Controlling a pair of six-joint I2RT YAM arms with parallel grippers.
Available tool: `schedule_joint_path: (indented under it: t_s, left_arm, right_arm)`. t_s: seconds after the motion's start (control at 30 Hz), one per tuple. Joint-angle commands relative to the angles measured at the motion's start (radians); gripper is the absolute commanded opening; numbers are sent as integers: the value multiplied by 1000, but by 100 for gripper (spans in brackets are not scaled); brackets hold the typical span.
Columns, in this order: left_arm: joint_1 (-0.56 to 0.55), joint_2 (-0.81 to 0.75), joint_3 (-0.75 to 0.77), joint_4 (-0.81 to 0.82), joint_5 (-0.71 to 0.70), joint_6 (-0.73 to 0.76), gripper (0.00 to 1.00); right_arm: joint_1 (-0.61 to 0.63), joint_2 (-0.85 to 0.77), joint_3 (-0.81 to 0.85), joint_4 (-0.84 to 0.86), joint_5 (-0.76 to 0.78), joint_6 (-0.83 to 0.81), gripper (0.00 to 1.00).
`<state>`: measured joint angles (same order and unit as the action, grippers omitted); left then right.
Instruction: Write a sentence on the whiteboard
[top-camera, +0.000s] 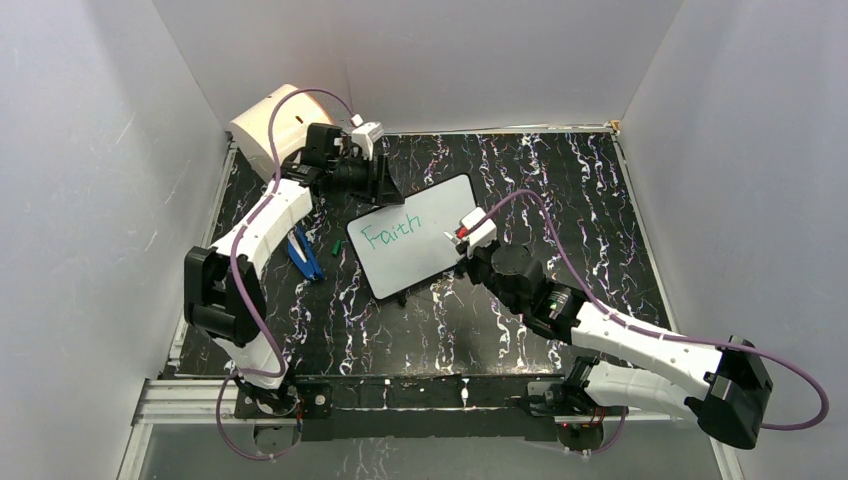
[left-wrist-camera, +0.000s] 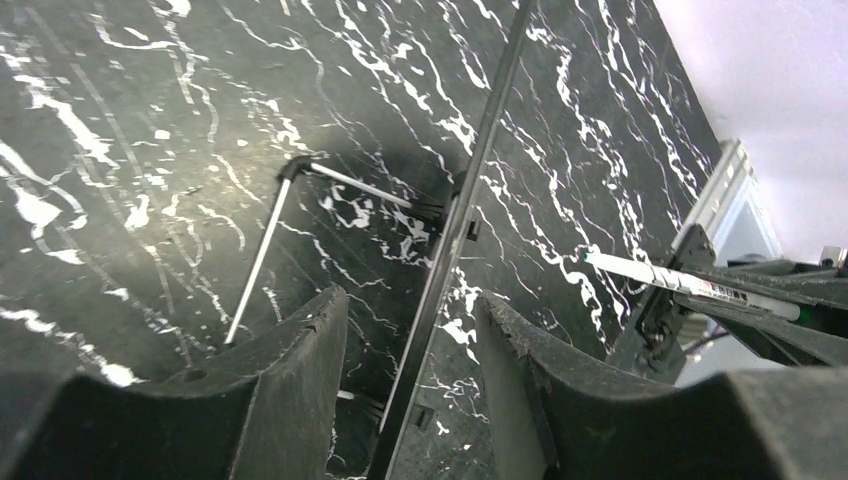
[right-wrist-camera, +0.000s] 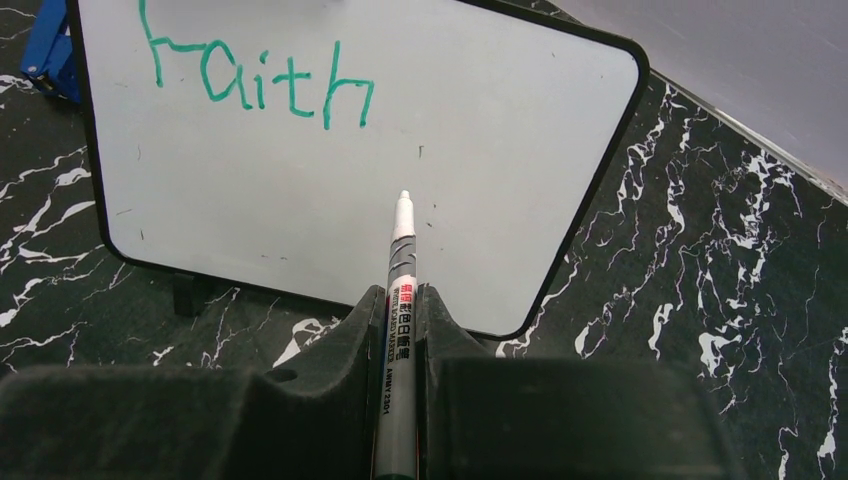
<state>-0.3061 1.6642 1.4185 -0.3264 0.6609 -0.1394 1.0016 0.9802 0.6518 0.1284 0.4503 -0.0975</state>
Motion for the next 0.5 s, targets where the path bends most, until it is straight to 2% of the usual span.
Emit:
schedule_joint_path:
  t_s: [0.0, 0.2, 0.47]
  left_arm:
    - [-33, 24, 64, -53, 106, 66, 47]
    - [-49, 70, 96, -79, 149, 111, 42]
    - [-50, 116, 135, -120, 196, 196, 27]
  right_arm:
    - [-3, 6, 61, 39, 18, -13, 0]
    - [-4, 37, 71, 50, 15, -18, 0]
    - [-3, 63, 78, 57, 3, -24, 0]
